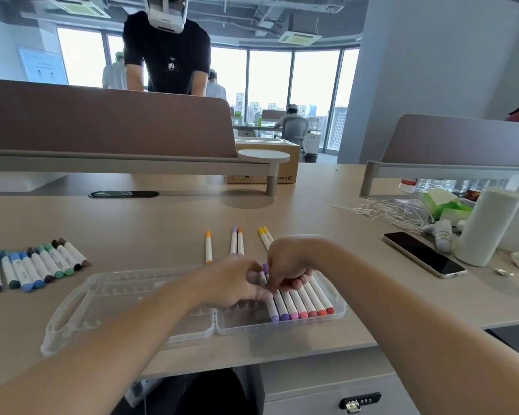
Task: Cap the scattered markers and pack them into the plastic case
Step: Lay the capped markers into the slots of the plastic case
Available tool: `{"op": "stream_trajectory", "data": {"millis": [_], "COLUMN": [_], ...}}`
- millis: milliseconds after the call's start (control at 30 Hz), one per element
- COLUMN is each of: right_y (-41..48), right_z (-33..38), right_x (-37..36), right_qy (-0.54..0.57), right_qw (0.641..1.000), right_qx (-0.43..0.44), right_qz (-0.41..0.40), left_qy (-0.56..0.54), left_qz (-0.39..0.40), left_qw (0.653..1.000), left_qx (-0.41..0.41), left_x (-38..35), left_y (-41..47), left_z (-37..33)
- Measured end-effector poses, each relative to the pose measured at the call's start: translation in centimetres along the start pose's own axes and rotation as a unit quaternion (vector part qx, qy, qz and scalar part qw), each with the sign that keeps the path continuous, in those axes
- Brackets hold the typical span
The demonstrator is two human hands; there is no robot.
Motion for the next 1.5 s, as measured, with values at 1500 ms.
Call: {"op": "stream_trajectory", "data": {"millis": [1500], "right_y": [0.2], "right_z": [1.6], "right_x": [-1.2], "right_qy": [0.047], "right_qw": [0.998], "right_qx": [0.003], "right_qz": [0.034], "left_qy": [0.046], "left_qz": [-0.117], "left_qw": [0.991], "left_qx": [0.037], "left_x": [2.2], "left_y": [-0.1], "left_z": [1.4]}}
Point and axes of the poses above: each hand's wrist, its own y-axis towards the middle knuckle, its own x-axis out of the back of the hand, z = x × y, the point moved 6 cm from there along y, towards the middle knuckle, and after that the axes turned 12 degrees about -z, right-handed, at the moved point
